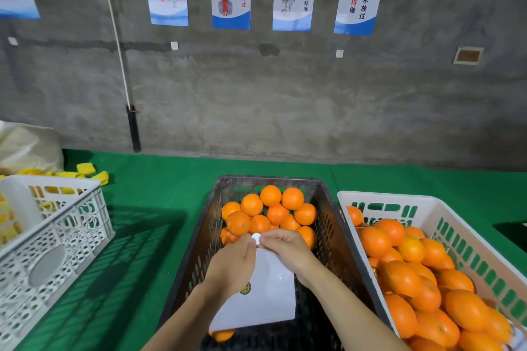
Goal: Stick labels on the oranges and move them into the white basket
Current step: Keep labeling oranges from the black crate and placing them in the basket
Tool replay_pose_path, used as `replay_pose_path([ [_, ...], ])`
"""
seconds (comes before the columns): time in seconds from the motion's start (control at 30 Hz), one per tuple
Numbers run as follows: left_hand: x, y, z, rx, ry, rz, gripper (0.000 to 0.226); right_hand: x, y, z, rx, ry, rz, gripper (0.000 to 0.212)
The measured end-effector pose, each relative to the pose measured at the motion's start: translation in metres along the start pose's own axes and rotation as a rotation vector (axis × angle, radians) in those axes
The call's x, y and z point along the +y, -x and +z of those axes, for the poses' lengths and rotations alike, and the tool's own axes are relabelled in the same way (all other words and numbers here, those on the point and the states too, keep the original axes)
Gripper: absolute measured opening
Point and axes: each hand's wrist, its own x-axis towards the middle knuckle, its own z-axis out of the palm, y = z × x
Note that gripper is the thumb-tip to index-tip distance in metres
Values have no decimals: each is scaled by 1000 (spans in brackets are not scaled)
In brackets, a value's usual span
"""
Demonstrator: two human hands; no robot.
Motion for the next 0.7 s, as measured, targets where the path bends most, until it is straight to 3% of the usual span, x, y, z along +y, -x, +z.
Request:
replay_pose_path([
  [0.1,5,4,-2,-57,32,20,31,3,-5,-2,66,-53,43,11],
  [0.17,5,6,-3,-74,41,97,53,8,-10,-4,158,-66,79,10],
  [0.3,13,12,-5,66,161,266,59,26,-22,-14,165,165,-6,54],
  [0.4,15,13,-9,213,221,308,53,28,-38,-11,157,403,-72,38],
  [0.5,8,13,-12,296,126,471,46,27,-63,7,276,751,-196,27],
  [0.6,4,8,-11,288,-21,589,54,20,-83,26,365,921,-379,28],
  [0.7,1,3,-9,154,-120,560,64,16,-99,32,364,1141,-534,22],
])
